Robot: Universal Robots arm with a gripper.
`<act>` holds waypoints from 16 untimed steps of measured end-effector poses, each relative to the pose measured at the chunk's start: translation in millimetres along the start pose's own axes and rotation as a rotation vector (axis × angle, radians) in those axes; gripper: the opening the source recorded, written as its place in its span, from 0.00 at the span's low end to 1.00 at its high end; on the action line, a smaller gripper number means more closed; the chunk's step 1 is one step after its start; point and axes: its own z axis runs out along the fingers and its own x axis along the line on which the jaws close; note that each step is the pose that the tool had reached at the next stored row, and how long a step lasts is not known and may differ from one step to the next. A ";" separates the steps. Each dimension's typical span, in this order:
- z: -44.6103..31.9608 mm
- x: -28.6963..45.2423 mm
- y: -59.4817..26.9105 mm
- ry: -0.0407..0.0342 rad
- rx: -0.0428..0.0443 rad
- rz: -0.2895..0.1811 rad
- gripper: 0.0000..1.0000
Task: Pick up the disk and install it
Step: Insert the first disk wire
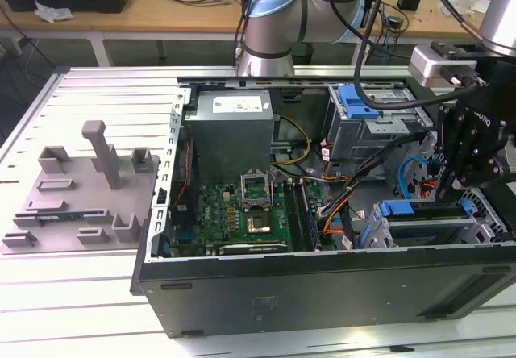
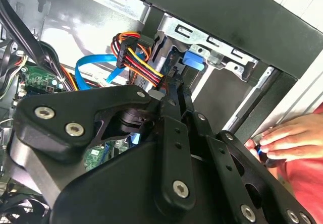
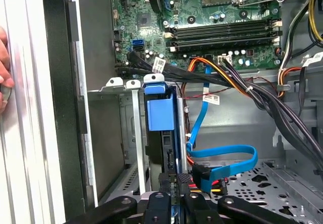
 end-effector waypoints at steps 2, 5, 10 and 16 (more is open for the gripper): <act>0.0 0.2 0.0 -0.0012 -0.0001 0.000 0.17; 0.1 1.3 -0.1 -0.0056 -0.0005 0.000 0.17; 0.4 2.7 -0.2 -0.0157 -0.0013 0.001 0.17; 0.4 2.9 -0.2 -0.0185 -0.0015 0.001 0.17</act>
